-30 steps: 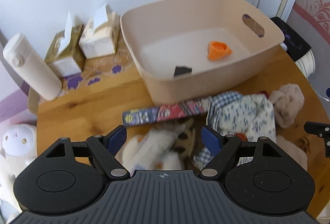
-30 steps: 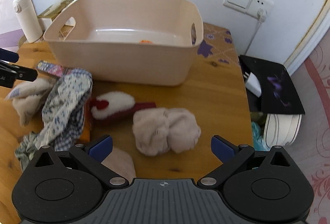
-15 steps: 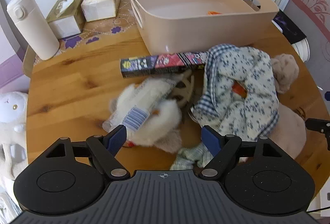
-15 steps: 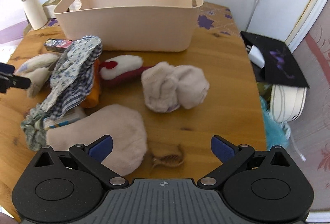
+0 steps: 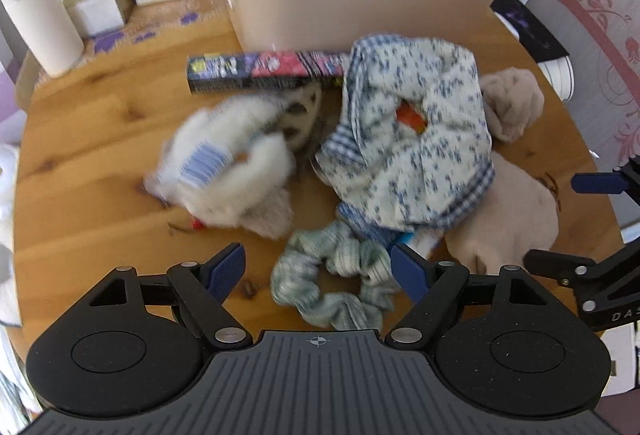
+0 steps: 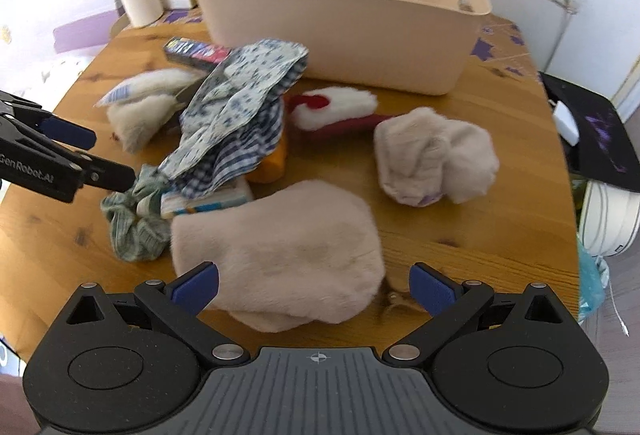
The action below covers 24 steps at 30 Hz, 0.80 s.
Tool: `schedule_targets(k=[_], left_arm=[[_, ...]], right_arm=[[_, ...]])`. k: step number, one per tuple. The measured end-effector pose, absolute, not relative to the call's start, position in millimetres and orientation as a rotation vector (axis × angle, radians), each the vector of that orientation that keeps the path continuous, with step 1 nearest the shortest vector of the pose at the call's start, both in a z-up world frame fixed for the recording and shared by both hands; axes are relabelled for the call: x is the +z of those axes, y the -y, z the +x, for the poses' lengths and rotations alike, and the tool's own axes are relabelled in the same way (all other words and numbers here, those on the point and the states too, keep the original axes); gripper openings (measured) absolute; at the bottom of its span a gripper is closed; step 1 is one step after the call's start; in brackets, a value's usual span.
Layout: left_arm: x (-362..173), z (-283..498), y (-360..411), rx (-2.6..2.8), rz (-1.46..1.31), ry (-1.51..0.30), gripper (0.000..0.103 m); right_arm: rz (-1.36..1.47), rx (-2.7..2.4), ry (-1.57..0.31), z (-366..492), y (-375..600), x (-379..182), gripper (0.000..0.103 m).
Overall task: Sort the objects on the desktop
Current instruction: 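Grasp the beige plush cloth with the right gripper while the left grasps the green scrunchie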
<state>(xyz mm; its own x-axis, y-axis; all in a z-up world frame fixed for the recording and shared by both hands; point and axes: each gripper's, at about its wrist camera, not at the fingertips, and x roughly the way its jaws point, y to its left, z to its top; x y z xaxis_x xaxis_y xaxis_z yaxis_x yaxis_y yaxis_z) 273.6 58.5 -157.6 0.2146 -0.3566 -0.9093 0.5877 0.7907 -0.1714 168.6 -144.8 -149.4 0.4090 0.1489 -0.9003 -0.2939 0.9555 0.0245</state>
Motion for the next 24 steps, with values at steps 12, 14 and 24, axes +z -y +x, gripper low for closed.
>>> schedule_targets(k=[12,14,24], left_arm=[[-185,250,-41,-0.639,0.302,-1.219,0.081],[-189,250,-38,-0.628,0.316,-1.22,0.081],[-201,251,-25,-0.621,0.359,-1.231,0.081]], right_arm=[[-0.248,0.344,-1.134,174,128,-176,0.103],[-0.262,0.35,-1.14,179,127,-181,0.103],[-0.262,0.381,-1.191,203,126,-200,0.103]])
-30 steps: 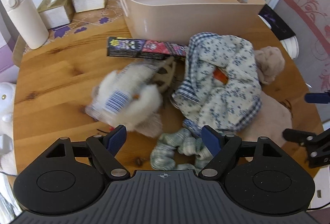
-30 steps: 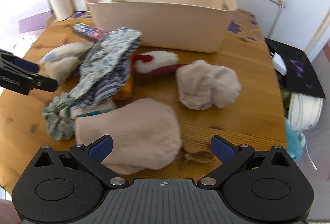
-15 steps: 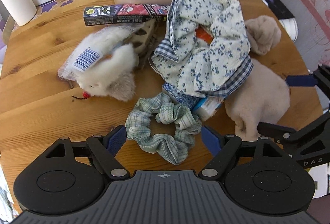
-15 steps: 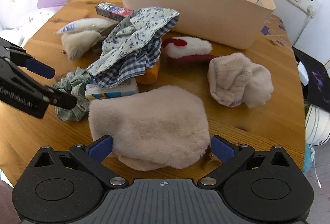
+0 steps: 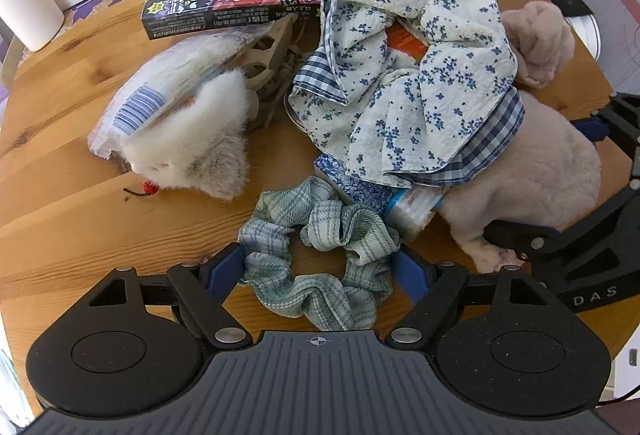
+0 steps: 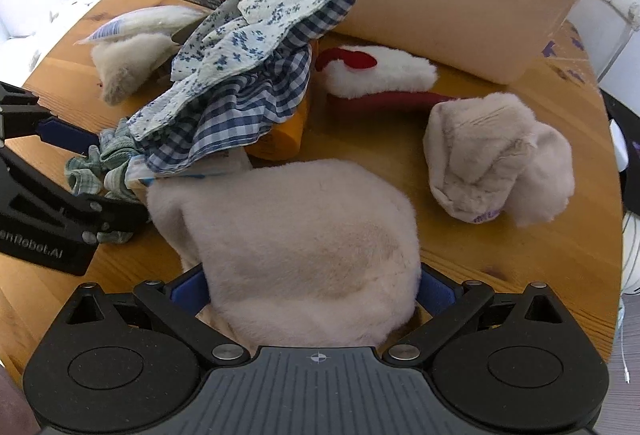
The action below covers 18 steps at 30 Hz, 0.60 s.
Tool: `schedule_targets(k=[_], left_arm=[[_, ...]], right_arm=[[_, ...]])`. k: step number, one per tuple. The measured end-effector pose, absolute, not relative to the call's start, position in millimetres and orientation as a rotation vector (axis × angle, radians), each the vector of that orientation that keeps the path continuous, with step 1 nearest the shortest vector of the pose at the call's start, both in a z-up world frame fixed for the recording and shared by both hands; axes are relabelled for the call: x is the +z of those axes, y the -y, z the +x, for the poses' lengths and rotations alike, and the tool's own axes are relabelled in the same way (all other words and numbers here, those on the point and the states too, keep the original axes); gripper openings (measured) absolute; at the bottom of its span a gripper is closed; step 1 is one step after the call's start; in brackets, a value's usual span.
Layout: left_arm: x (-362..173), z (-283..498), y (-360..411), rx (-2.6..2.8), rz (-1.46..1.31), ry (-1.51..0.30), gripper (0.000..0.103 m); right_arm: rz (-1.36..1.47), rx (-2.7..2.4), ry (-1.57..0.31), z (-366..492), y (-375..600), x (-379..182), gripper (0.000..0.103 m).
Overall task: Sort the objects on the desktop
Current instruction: 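Grasp the beige plush cloth with the right gripper while the left grasps the green scrunchie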
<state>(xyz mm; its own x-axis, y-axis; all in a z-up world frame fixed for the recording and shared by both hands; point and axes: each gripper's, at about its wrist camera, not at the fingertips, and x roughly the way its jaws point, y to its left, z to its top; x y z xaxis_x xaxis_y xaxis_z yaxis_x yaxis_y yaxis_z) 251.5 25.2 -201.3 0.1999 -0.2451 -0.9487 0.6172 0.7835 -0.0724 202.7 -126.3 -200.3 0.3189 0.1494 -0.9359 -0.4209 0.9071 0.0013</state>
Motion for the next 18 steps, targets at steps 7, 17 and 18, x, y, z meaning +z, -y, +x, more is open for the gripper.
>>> schedule_targets(k=[7,17,18], left_arm=[[-203,250,-24,-0.622,0.368,-1.226,0.081],[-201,252,-22,-0.645,0.433,-1.195,0.051],[-200,253,-22,-0.643,0.436,-1.197,0.045]], right_arm=[[-0.236,0.389,-1.198,205,128,-205,0.103],[-0.207,0.411,-1.167,191,126,-194,0.064],[-0.204,0.418,-1.163,189,126,-193,0.057]])
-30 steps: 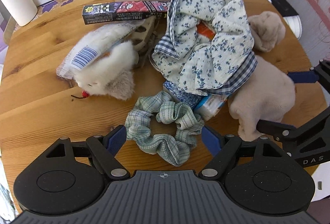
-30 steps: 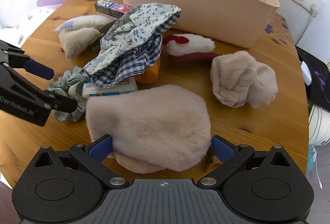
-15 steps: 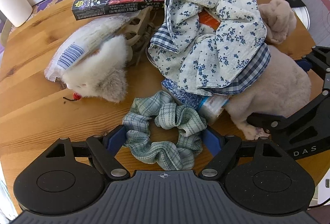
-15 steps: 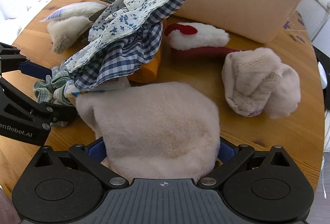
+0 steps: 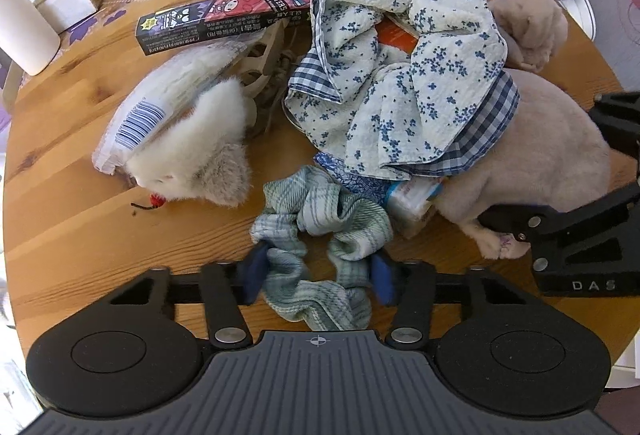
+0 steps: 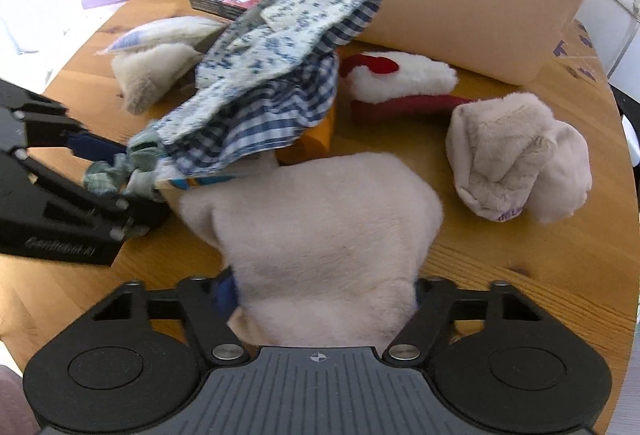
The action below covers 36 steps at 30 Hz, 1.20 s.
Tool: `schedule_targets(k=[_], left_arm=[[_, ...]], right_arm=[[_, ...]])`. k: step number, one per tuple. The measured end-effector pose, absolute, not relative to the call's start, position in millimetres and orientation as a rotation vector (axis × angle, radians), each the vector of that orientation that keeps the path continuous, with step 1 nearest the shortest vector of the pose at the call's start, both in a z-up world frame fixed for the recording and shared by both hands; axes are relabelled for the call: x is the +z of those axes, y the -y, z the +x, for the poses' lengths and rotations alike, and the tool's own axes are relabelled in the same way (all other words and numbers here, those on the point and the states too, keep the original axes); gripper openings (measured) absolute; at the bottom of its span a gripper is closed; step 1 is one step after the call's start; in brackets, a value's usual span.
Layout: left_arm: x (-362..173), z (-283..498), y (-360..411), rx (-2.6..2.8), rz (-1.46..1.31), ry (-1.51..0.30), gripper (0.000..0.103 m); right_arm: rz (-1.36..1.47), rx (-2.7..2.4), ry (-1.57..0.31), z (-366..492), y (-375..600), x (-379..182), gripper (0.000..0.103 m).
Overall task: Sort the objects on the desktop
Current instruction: 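Grasp the beige plush cloth with the right gripper while the left grasps the green scrunchie, then lift and carry the plush cloth and green scrunchie over the basket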
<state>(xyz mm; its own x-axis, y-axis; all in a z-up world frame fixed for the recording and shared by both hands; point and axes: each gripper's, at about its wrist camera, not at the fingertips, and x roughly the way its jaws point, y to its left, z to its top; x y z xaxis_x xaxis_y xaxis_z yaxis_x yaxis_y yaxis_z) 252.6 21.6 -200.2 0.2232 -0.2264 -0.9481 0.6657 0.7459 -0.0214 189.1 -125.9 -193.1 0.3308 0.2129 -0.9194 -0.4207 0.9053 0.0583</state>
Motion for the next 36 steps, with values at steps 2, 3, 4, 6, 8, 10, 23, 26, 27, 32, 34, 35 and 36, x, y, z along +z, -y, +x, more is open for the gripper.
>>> schedule_targets(k=[2,3,4,6,8,10,23,26,27,32,34,35,36], left_arm=[[-200,254,-22,-0.642,0.443,-1.199,0.04],[-199,254,-23,-0.643,0.445,-1.199,0.037],[-199,253,-23,-0.643,0.448,-1.199,0.036],[-199,252,-25,-0.645,0.456,-1.198,0.03],[-199,251,-26,-0.644,0.462,-1.199,0.027],[-199,249,-28,-0.639,0.465,-1.201,0.027],[-192,244,-46,-0.584,0.428,-1.212,0.023],[-188,245,-47,-0.577,0.414,-1.205,0.023],[-184,242,-46,-0.574,0.412,-1.201,0.023],[-175,242,-41,-0.582,0.402,-1.184,0.023],[-169,240,-38,-0.588,0.396,-1.173,0.023],[-166,240,-36,-0.592,0.392,-1.167,0.023],[-164,243,-35,-0.596,0.387,-1.159,0.023]], right_arm=[[-0.197,0.426,-1.163,185,125,-191,0.051],[-0.192,0.427,-1.165,184,126,-191,0.048],[-0.187,0.427,-1.166,183,126,-190,0.047],[-0.176,0.43,-1.172,179,128,-189,0.041],[-0.167,0.431,-1.178,175,131,-188,0.038],[-0.163,0.43,-1.18,171,133,-187,0.036],[-0.127,0.405,-1.154,149,150,-175,0.033],[-0.116,0.397,-1.145,145,154,-172,0.032],[-0.116,0.394,-1.142,147,147,-173,0.032],[-0.148,0.373,-1.136,150,147,-166,0.032],[-0.143,0.37,-1.124,149,149,-160,0.032],[-0.141,0.367,-1.116,150,151,-157,0.032],[-0.144,0.362,-1.108,149,154,-154,0.032]])
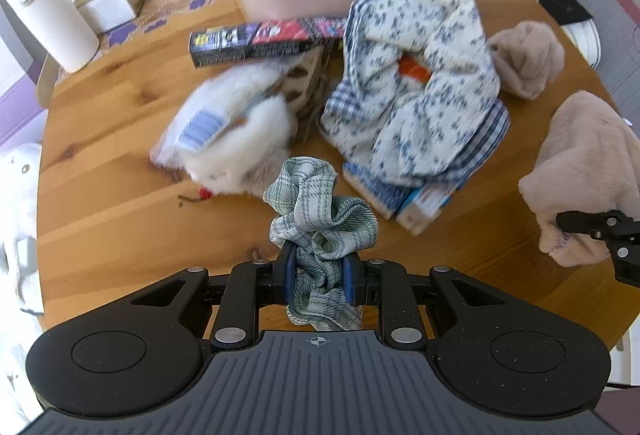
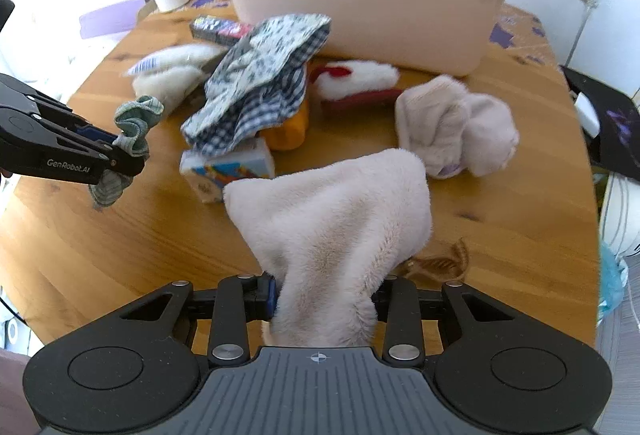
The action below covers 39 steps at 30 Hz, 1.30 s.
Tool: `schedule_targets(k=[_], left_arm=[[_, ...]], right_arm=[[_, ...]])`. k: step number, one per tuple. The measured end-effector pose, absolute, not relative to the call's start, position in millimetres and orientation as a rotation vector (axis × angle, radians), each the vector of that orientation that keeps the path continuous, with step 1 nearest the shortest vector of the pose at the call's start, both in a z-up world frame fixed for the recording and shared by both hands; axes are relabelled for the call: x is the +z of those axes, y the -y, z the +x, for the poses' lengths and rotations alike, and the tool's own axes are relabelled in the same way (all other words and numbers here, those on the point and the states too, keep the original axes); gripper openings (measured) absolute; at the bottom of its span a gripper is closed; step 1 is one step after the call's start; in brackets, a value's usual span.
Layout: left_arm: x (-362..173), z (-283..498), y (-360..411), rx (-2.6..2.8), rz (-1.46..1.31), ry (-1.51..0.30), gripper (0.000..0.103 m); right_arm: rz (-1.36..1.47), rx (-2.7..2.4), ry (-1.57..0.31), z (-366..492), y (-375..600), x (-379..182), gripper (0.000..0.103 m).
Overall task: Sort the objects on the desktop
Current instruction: 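Lift and carry the plush cloth and green scrunchie over the basket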
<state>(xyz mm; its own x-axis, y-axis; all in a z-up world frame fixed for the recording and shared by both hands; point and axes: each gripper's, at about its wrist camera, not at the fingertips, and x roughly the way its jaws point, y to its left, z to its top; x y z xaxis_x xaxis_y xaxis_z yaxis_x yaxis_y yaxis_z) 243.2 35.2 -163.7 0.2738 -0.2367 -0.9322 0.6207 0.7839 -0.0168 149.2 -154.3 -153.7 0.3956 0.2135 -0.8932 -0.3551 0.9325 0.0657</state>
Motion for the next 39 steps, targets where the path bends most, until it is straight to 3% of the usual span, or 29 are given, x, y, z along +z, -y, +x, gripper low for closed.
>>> schedule_targets(k=[17,39], left_arm=[[-113,266,-23,-0.542,0.201,-1.051,0.023],[-57,353,-7,-0.463,0.134,-0.838,0.023]], right_arm=[[-0.181,0.282,-0.961,178,185,-106,0.032],[-0.18,0.219,-0.808,241,186,-73,0.032]])
